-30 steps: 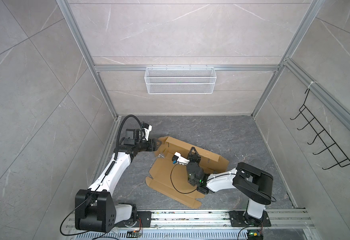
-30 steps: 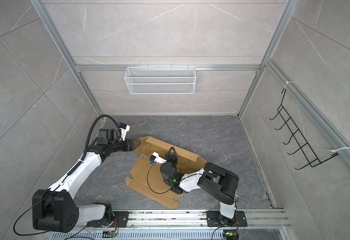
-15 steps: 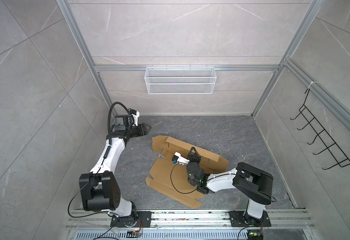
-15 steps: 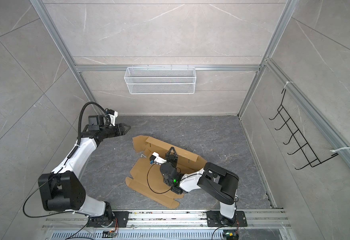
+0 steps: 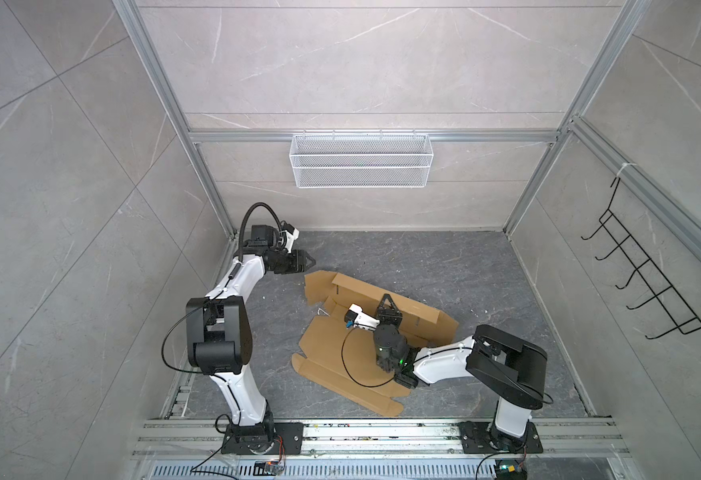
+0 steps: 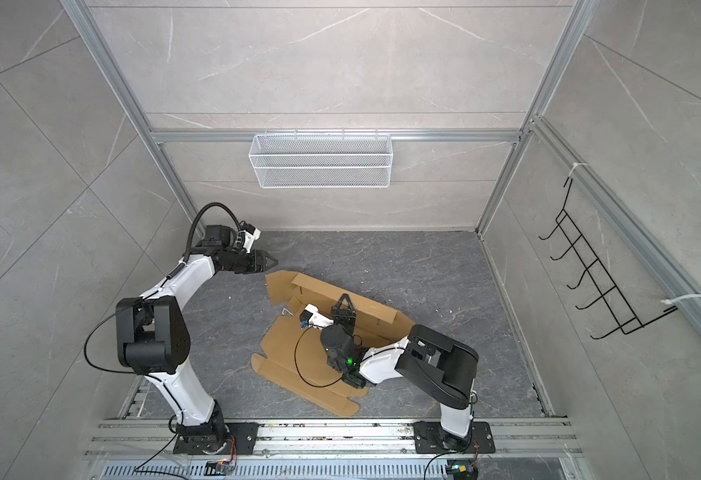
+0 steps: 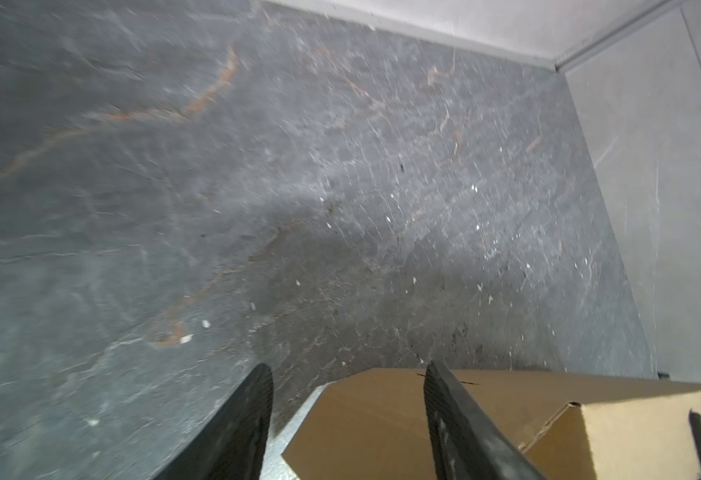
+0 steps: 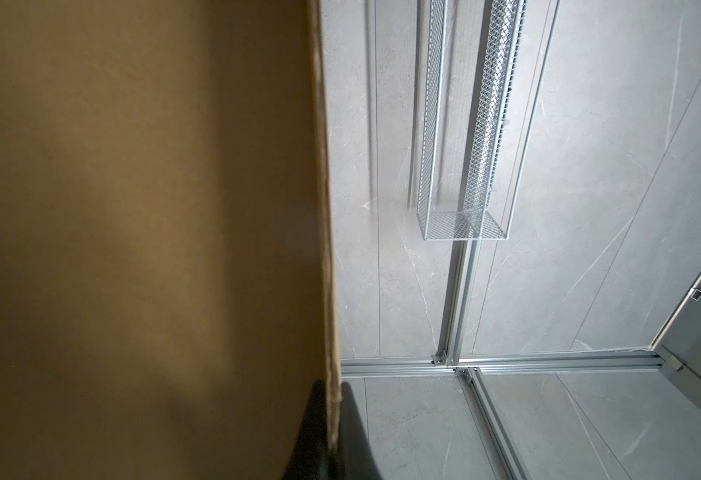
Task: Fold the paper box
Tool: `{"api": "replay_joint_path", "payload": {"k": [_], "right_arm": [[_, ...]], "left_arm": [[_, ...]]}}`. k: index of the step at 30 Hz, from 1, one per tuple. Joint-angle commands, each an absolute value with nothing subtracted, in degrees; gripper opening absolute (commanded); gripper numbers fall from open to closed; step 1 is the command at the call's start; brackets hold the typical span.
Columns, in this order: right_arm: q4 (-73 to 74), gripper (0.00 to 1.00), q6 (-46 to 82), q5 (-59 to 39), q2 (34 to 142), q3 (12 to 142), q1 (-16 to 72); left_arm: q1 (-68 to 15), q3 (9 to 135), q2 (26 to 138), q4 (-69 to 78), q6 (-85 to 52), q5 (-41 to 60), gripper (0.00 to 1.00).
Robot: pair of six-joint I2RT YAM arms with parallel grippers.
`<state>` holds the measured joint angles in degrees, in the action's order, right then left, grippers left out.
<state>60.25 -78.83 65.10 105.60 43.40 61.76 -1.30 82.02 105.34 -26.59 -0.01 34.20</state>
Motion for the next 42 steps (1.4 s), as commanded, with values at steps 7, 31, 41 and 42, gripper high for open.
{"api": "replay_joint_path", "payload": {"k": [7, 31, 41, 42], "right_arm": [[52.4, 0.00, -75.8, 61.3, 107.4, 41.5, 62.6], [51.3, 0.00, -75.1, 61.0, 107.3, 42.5, 62.6], [51.1, 0.00, -74.5, 60.7, 107.2, 42.2, 62.5], [51.0, 0.00, -74.4, 60.7, 107.3, 42.2, 62.5]], "left_arm": [[-1.9, 78.4, 101.9, -29.5, 4.3, 40.7, 0.61], [-9.5, 61.4, 89.6, -23.0, 0.7, 32.0, 0.61], [-12.0, 57.1, 89.1, -14.0, 1.2, 31.5, 0.62], [-12.0, 56.4, 89.1, -12.8, 1.2, 31.2, 0.62]]}}
